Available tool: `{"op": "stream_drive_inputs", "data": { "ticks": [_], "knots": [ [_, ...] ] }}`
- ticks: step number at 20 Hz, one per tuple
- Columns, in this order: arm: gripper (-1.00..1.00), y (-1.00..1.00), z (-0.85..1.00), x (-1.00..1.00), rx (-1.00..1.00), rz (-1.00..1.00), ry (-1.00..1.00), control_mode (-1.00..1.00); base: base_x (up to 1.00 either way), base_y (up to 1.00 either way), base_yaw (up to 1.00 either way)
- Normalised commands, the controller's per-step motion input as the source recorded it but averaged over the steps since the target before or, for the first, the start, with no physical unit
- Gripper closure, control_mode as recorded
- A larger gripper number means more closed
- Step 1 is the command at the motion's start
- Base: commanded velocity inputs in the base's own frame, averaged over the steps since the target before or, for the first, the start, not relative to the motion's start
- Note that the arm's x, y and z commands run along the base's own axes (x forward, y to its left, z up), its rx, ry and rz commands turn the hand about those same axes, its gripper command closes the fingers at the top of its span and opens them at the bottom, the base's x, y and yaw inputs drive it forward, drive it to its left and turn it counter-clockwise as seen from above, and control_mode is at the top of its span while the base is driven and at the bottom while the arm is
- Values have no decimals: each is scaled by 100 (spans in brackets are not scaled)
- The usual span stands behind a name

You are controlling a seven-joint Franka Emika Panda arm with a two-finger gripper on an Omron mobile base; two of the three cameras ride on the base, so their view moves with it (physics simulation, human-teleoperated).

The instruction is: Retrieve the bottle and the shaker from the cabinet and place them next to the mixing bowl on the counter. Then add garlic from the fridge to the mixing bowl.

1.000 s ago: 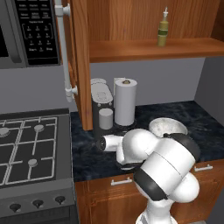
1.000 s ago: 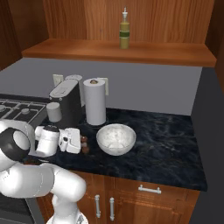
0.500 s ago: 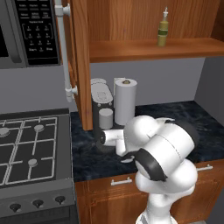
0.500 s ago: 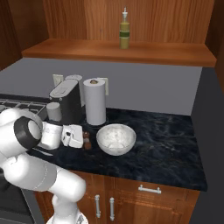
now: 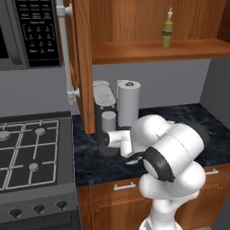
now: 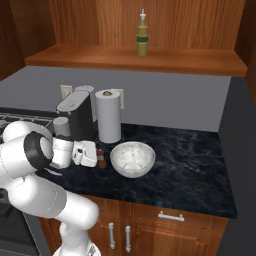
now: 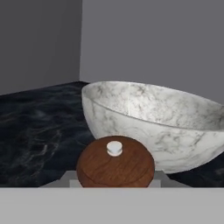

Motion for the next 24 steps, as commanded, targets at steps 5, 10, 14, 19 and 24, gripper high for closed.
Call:
{"op": "stream_drive_inputs", "data": {
  "ticks": [5, 10, 14, 19, 24],
  "knots": [
    [100, -7, -2, 0, 1, 0, -6, -100, 0, 0, 0],
    [-100, 0, -12, 0, 4, 0, -4, -100, 0, 0, 0],
    [-100, 0, -9, 0, 2, 0, -3, -100, 0, 0, 0],
    [-100, 0, -7, 0, 0, 0, -2, -100, 0, 0, 0],
    [-100, 0, -2, 0, 0, 0, -1, -100, 0, 0, 0]
  ]
}}
